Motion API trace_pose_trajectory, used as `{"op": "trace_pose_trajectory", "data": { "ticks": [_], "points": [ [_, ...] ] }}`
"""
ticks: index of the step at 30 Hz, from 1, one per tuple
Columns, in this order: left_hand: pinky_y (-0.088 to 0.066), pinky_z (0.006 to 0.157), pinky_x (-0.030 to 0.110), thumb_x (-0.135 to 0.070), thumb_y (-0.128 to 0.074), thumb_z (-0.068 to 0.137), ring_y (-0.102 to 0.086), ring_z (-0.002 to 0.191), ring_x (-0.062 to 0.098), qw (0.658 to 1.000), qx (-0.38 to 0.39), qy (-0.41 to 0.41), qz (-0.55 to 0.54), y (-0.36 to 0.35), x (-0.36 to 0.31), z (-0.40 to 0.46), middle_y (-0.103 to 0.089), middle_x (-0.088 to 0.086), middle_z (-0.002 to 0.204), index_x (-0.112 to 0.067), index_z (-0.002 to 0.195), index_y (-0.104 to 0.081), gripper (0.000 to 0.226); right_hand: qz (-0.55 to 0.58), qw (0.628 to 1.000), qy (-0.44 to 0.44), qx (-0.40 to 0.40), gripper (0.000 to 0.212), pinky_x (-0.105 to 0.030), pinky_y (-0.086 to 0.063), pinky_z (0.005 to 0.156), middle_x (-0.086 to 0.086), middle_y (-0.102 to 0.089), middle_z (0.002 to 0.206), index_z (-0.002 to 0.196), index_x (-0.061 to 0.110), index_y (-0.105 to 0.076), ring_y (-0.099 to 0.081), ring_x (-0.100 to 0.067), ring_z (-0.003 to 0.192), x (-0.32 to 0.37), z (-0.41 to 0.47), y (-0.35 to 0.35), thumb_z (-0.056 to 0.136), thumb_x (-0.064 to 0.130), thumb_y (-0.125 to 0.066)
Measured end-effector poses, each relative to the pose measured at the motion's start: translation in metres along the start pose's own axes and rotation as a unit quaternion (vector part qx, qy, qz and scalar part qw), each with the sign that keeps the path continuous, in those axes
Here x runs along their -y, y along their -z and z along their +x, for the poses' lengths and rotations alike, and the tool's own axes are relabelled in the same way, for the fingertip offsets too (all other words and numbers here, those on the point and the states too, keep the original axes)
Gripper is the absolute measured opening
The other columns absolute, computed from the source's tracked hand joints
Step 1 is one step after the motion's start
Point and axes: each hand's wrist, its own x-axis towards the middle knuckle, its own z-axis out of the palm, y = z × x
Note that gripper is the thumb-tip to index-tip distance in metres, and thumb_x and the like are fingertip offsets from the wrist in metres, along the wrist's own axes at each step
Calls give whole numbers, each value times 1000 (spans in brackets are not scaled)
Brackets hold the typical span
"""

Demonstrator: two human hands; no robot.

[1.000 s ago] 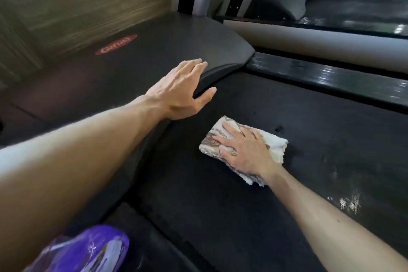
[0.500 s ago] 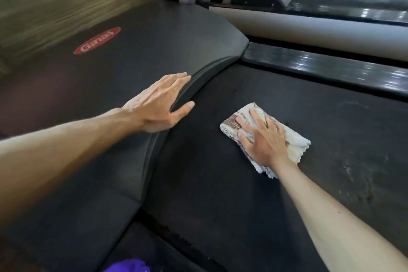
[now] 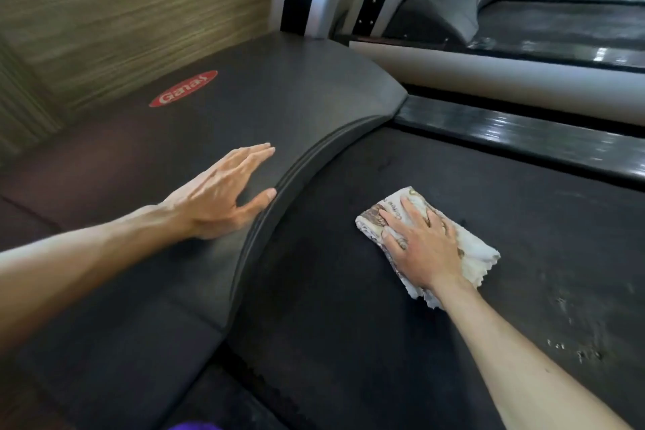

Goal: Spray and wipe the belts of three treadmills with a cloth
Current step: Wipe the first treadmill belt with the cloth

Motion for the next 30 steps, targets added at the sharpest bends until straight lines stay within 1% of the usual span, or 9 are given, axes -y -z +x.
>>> {"op": "trace_pose_trajectory", "data": {
  "ticks": [3,6,10,14,17,21,24,27,30],
  "points": [
    [-12,120,21,-71,-28,89,-21,152,11,1000,-10,8,-11,-23,16,2,-26,-2,166,-18,159,-25,88,-13,1000,-6,-12,51,-51,-15,125,16,-9,172,153,60,-26,-15,-23,156,-2,3,-6,103,63,-28],
    [1,117,14,-73,-22,87,-16,153,13,1000,-11,6,3,-39,28,10,-22,-3,166,-18,160,-22,91,-26,1000,-7,-16,51,-50,-16,125,19,-8,171,152,63,-23,-16,-21,156,-2,6,-8,102,65,-26],
    [-4,127,31,-73,-15,91,-17,155,16,997,-13,-16,68,-50,50,22,-25,5,166,-13,160,-23,91,-31,999,-24,-9,50,-48,-14,126,22,-5,170,152,66,-20,-14,-19,157,1,4,-6,102,65,-26],
    [1,123,27,-64,-29,99,-12,155,19,998,-30,26,41,-53,53,27,-16,7,168,-10,161,-17,82,-38,998,-46,6,51,-52,-15,126,18,-3,172,155,60,-19,-15,-24,156,14,22,-4,104,61,-26],
    [6,120,25,-57,-30,102,-9,156,21,998,-26,31,52,-56,51,30,-16,9,168,-8,161,-17,77,-29,999,-46,4,51,-54,-13,125,14,-4,173,156,58,-21,-15,-28,156,36,42,-6,105,61,-26],
    [-1,126,33,-52,-23,104,-14,156,22,996,-35,21,77,-68,61,36,-23,13,166,-5,159,-24,72,-25,999,40,21,61,-51,-8,127,15,-6,172,154,61,-19,-11,-27,157,75,37,-17,94,69,-12],
    [-3,127,33,-51,-23,104,-15,155,21,995,-43,16,93,-74,64,38,-24,13,166,-5,158,-26,71,-29,996,86,27,65,-47,-9,127,22,-3,171,152,65,-21,-10,-20,157,71,12,-20,89,71,-5],
    [-2,126,33,-49,-25,103,-15,155,21,994,-51,11,97,-76,66,39,-24,12,166,-6,158,-27,69,-33,996,73,29,63,-44,-11,127,26,-3,169,150,67,-22,-11,-15,157,53,6,-18,90,71,-6],
    [-5,126,33,-46,-30,102,-18,155,20,993,-59,13,102,-76,66,41,-27,11,165,-7,157,-29,68,-33,999,14,13,53,-48,-12,126,21,-5,171,152,65,-23,-13,-21,157,58,40,-15,99,67,-18]
  ]
}}
